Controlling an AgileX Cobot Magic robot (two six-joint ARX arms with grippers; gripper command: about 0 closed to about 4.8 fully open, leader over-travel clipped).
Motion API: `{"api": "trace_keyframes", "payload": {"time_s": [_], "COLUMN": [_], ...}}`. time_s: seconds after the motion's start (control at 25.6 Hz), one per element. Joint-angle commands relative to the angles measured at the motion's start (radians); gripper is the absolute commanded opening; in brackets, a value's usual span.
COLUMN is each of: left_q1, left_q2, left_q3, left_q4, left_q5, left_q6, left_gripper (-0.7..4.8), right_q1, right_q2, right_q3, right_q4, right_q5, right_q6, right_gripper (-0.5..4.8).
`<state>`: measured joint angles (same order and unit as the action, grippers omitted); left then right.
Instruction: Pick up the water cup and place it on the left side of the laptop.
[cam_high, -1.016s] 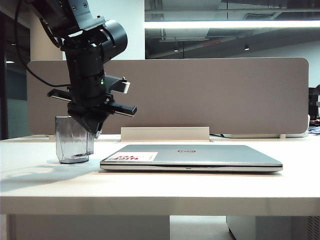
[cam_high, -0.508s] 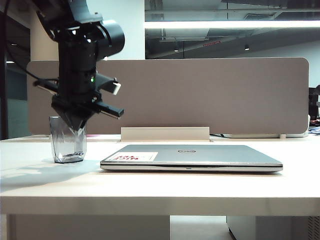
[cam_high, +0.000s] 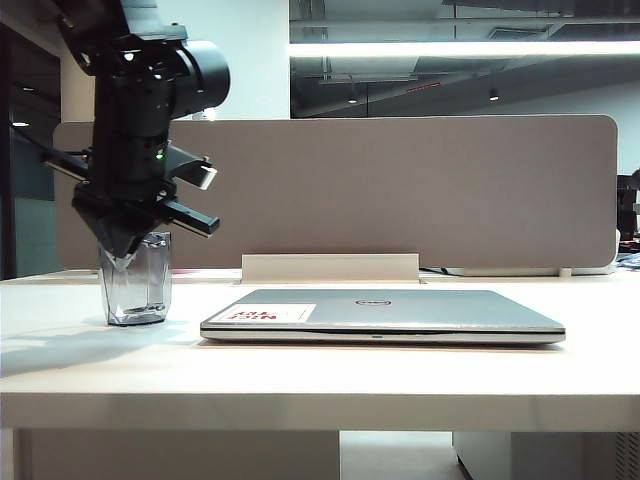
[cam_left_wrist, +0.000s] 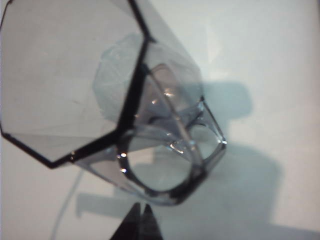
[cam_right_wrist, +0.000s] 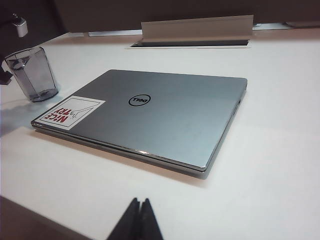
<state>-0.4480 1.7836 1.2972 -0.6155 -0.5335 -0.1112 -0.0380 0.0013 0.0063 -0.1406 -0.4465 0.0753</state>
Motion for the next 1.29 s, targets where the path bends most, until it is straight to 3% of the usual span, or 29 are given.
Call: {"api": "trace_keyframes", "payload": {"time_s": [0.04, 0.16, 0.23, 0.39, 0.66, 0.94, 1.29], "left_q1": [0.014, 0.013, 0.013, 0.013, 0.013, 0.014, 0.048], "left_q2": [-0.013, -0.013, -0.013, -0.008, -0.004, -0.005, -0.005], "left_q3": [0.003, 0.003, 0.003, 0.003, 0.003, 0.003, 0.002], "left_q4": [-0.051, -0.071, 0.004, 0.143, 0.206, 0.180, 0.023], "left_q5": [0.132, 0.263, 0.355, 0.311, 0.176, 0.127, 0.061], "left_q6": [-0.024, -0.019, -0.021, -0.034, -0.047, -0.046, -0.044], "left_gripper": [-0.06, -0.06, -0.06, -0.06, -0.06, -0.06, -0.06], "right_q1": [-0.001, -0.001, -0.001, -0.001, -0.001, -0.001, -0.001], "right_q2": [-0.002, -0.002, -0.002, -0.002, -0.002, -0.002, -0.002], "right_q3": [-0.006, -0.006, -0.006, -0.006, -0.006, -0.006, -0.006], "right_q4": [0.014, 0.014, 0.014, 0.014, 0.014, 0.014, 0.014], "right_q5": [-0.001, 0.000, 0.000, -0.001, -0.001, 0.000, 0.000], "right_q6": [0.003, 0.003, 0.003, 0.003, 0.003, 0.003, 0.003], "right_gripper": [-0.06, -0.06, -0.06, -0.06, -0.06, -0.06, -0.06]}}
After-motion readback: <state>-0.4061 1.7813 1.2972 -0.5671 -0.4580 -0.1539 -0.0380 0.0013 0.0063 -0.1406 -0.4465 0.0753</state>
